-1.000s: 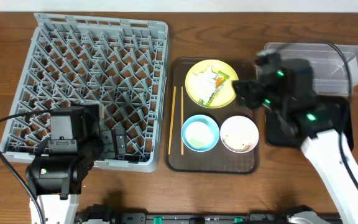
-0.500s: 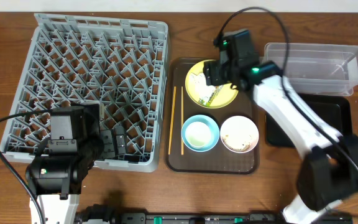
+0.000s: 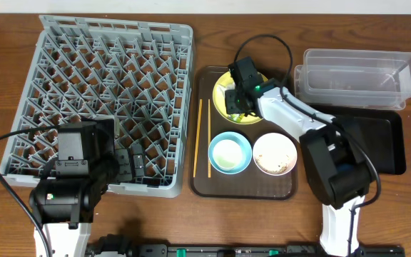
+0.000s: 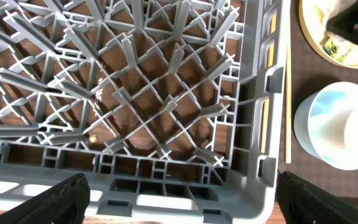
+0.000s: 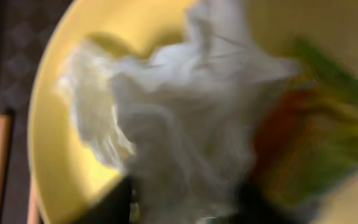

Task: Sort waste into correct bins and load items into the dishwasher
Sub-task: 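Reach the right gripper to the tissue and wrapper on the yellow plate, then carry the tissue and wrapper with the right gripper into the clear bin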

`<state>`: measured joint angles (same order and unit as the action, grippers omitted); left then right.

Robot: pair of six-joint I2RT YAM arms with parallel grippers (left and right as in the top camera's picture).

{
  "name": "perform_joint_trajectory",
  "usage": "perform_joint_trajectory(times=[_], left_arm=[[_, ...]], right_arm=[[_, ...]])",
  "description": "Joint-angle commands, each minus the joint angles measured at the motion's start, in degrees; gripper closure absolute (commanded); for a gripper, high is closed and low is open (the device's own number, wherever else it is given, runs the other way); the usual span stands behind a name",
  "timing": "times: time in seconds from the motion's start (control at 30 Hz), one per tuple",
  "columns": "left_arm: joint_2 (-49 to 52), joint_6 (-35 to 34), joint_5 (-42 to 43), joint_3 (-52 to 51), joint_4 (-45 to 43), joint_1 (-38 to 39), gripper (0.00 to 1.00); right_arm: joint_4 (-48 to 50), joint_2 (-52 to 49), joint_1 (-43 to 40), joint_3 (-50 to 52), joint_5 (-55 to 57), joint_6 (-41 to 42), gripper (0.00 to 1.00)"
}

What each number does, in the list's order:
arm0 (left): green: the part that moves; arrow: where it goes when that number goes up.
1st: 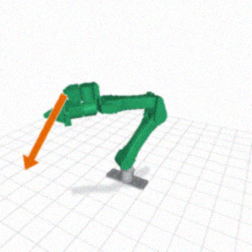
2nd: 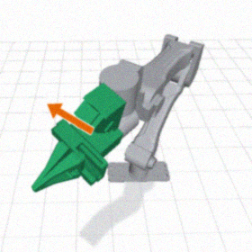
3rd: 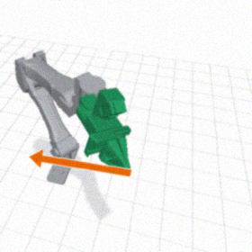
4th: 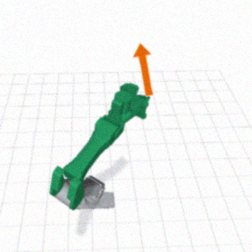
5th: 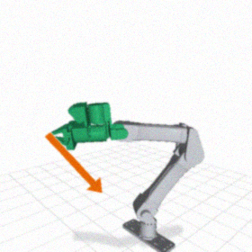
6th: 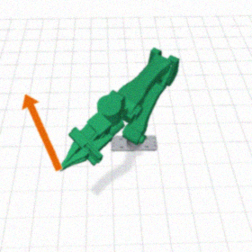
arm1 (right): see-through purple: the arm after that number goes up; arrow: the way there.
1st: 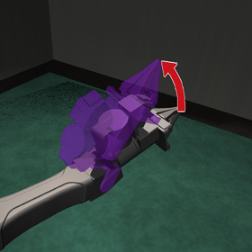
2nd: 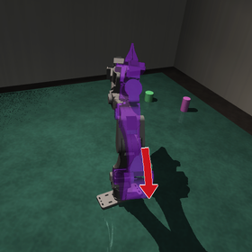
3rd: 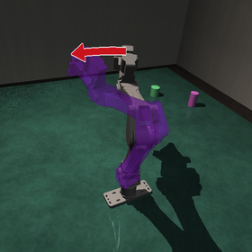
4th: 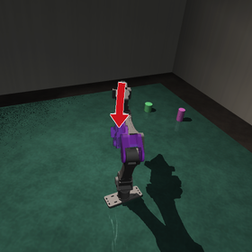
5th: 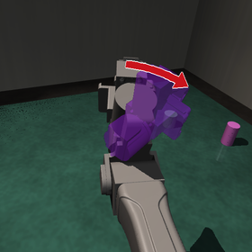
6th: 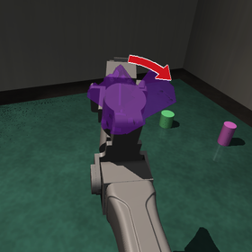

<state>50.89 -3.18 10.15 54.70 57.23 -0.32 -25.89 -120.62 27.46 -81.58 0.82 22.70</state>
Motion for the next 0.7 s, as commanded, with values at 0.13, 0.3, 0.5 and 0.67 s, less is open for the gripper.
perform_joint_trajectory(times=[0.13, 0.3, 0.5, 0.67], left_arm=[[-0.04, -0.55, 0.13, 1.16, 0.37, -0.26, 0.04], [-0.04, -0.55, 0.13, 1.16, 0.39, -0.26, 0.04], [-0.04, -0.55, 0.13, 1.16, 0.39, -0.26, 0.04], [-0.04, -0.55, 0.13, 1.16, 0.39, -0.26, 0.04]], right_arm=[[-2.29, 4.42, -0.50, -1.86, 1.20, 2.95, 0.99], [-6.47, 13.35, -3.65, -2.84, 4.83, 2.54, 0.99], [-10.69, 23.02, -10.32, -2.84, 7.41, 1.88, 0.99], [-13.18, 26.69, -17.57, -2.84, 10.84, 2.16, 0.99]])
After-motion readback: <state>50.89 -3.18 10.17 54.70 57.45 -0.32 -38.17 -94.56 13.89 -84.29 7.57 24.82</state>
